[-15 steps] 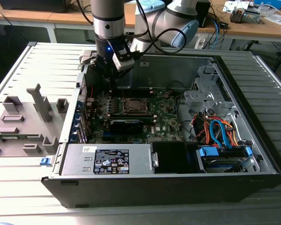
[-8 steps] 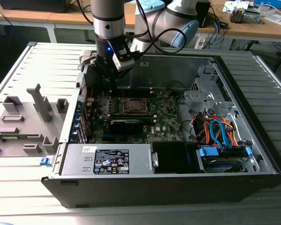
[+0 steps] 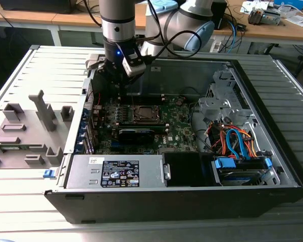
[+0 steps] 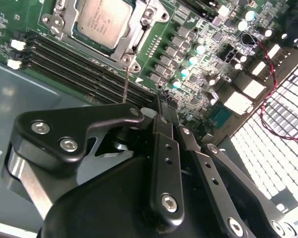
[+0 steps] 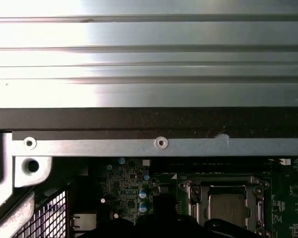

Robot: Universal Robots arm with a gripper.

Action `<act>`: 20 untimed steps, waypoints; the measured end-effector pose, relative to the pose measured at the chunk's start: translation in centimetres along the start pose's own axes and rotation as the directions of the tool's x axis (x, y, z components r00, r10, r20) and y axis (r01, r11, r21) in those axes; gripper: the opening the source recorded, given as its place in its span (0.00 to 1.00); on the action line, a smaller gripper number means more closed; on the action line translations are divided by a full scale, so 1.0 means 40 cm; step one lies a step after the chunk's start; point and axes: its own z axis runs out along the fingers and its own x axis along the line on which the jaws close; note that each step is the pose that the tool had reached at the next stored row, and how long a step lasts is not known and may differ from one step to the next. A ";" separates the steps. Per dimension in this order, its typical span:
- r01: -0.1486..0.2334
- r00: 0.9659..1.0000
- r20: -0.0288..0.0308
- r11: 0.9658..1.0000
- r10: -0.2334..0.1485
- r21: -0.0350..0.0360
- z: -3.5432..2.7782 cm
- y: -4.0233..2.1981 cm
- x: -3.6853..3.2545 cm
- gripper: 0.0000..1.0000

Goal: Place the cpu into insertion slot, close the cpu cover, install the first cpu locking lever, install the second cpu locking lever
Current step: 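Install the first cpu locking lever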

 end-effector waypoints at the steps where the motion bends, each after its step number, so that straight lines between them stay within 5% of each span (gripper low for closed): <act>1: 0.000 1.000 0.000 1.000 0.000 0.000 0.000 0.000 -0.003 0.11; 20: 0.000 1.000 -0.001 1.000 0.000 0.000 0.001 0.001 -0.043 0.11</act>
